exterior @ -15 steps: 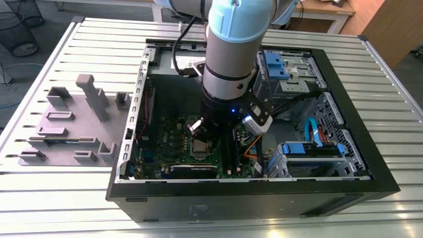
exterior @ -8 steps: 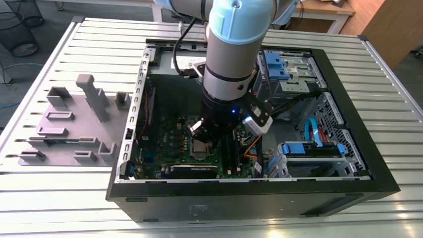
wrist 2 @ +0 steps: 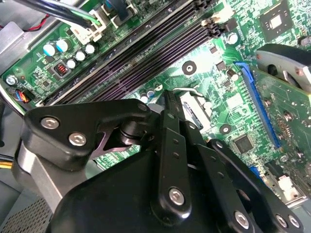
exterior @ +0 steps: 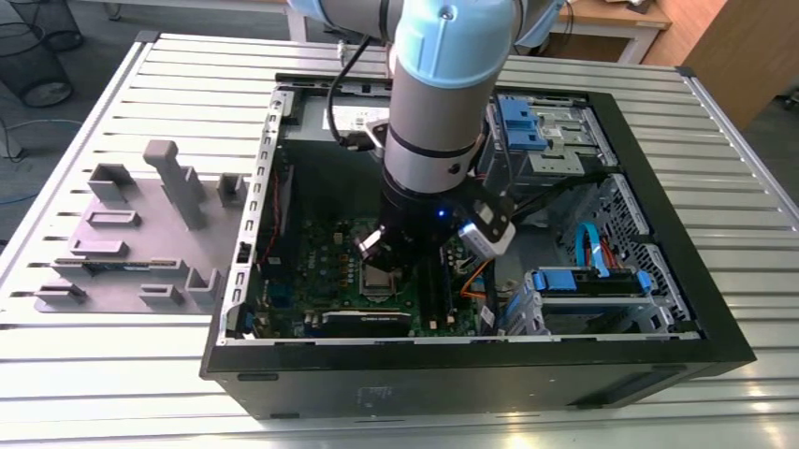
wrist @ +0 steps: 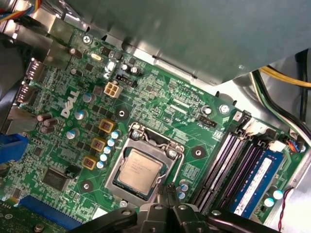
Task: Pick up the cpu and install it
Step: 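Install the first cpu locking lever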
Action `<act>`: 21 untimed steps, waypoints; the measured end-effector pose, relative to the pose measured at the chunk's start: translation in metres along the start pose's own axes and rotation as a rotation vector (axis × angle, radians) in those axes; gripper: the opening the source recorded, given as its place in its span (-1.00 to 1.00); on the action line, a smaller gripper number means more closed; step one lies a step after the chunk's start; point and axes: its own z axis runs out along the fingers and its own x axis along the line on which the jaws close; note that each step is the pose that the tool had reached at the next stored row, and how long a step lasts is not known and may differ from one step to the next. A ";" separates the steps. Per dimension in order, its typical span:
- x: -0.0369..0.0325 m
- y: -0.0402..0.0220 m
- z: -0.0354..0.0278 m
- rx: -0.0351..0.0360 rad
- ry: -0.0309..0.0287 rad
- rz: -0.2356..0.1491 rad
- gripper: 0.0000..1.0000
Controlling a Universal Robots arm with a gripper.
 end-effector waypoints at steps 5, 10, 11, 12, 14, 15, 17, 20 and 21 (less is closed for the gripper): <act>0.0001 -0.0005 0.0035 0.0014 -0.0025 0.000 -0.80; 0.0000 -0.0004 0.0060 0.0023 -0.0045 0.000 -0.80; 0.0001 -0.0005 0.0062 0.0019 -0.0048 0.000 -0.80; 0.0002 -0.0008 0.0064 0.0017 -0.0050 0.000 -0.80; 0.0005 -0.0014 0.0067 0.0016 -0.0053 0.001 -0.80; 0.0005 -0.0016 0.0069 0.0018 -0.0057 0.000 -0.80; 0.0007 -0.0019 0.0076 0.0022 -0.0069 0.001 -0.80; 0.0009 -0.0024 0.0088 0.0029 -0.0093 0.001 -0.80; 0.0010 -0.0025 0.0092 0.0030 -0.0102 0.001 -0.80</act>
